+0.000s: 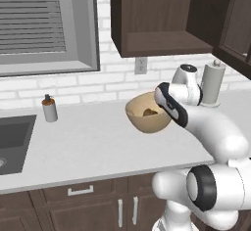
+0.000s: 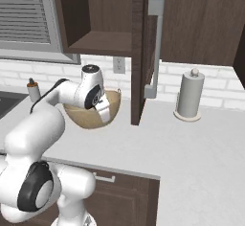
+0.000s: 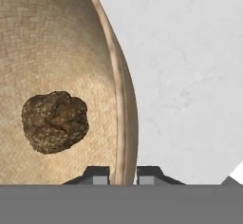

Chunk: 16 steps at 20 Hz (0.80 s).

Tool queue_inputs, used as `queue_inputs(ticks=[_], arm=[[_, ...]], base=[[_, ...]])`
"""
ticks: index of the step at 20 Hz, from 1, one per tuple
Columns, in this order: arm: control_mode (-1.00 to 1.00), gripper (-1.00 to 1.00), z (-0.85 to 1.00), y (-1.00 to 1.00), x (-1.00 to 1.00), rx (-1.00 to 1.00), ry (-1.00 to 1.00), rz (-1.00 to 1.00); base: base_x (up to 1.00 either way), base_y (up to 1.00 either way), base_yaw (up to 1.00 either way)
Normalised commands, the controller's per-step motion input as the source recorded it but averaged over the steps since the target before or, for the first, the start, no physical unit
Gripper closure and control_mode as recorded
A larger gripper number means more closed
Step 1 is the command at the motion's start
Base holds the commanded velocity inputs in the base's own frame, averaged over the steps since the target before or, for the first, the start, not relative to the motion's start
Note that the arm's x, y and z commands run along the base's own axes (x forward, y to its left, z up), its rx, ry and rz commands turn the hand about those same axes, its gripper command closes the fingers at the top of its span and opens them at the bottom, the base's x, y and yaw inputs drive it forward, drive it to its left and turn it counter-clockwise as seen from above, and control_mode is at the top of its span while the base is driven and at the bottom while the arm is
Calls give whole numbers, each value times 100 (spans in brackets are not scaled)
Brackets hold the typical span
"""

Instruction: Open the cabinet, pick up the bread from the cabinet and place it in the basket. Then move the basket to the dining counter.

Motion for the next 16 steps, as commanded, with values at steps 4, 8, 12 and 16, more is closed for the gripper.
queue_inputs(ticks=[4,8,12,16], arm=[[-100,100,29,58,-62,13,-2,2],[-100,100,38,31,-59,19,-7,0],[-100,100,60,15,-60,14,0,0],[-100,100,56,-5,-60,2,-4,0]], base=[[0,0,0],[0,0,0],[0,0,0],[0,0,0]])
